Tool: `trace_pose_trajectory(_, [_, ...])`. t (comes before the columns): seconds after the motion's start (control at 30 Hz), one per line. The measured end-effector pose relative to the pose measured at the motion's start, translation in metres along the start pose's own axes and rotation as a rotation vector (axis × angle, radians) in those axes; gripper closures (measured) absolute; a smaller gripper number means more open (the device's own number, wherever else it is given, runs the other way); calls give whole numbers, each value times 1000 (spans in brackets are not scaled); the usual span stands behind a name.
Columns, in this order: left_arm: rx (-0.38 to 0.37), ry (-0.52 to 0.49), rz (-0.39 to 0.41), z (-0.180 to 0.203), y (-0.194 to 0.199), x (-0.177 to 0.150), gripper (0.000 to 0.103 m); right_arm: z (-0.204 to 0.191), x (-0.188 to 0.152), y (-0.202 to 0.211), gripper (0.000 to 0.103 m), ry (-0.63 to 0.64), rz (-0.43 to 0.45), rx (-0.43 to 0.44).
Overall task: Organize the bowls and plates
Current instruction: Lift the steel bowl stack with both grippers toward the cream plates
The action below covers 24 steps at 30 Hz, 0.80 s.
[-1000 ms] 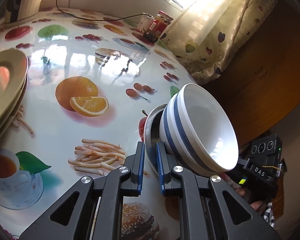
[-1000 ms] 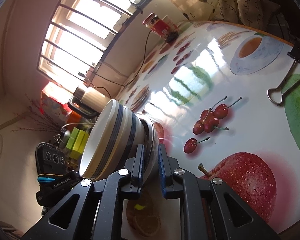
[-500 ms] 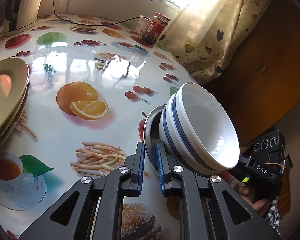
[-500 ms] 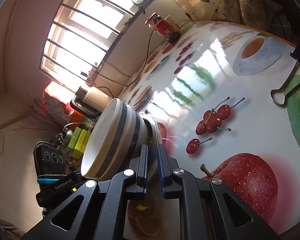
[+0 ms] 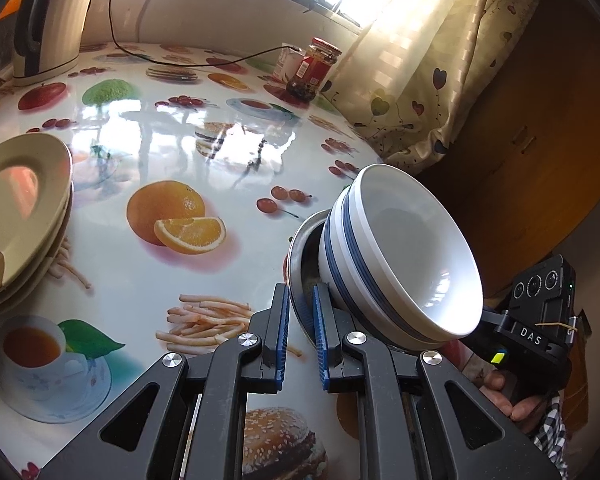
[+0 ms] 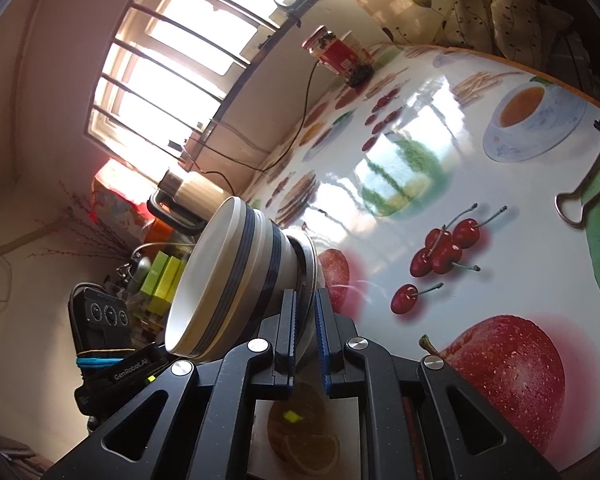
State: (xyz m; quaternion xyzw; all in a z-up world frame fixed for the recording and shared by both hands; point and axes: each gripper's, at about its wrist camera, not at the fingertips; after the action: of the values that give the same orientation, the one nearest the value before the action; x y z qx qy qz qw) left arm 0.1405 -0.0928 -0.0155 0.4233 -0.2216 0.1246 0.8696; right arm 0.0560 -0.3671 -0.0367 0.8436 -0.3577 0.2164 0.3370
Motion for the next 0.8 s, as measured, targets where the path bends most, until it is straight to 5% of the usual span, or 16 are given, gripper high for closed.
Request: trace_pose_trajectory(0.8, [69,57,91,-21,45,20,91,-44,24,-38,92,68,-46,92])
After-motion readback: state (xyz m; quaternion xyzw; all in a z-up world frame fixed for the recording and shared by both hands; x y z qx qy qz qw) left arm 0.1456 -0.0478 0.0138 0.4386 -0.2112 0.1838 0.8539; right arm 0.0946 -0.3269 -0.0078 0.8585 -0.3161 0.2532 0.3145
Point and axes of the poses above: each gripper's, at about its wrist camera, not at the fingertips, and y roughly against the way its jaws point, z to its right, x to its top, and after that the axes turned 9 degrees about y, right-handed
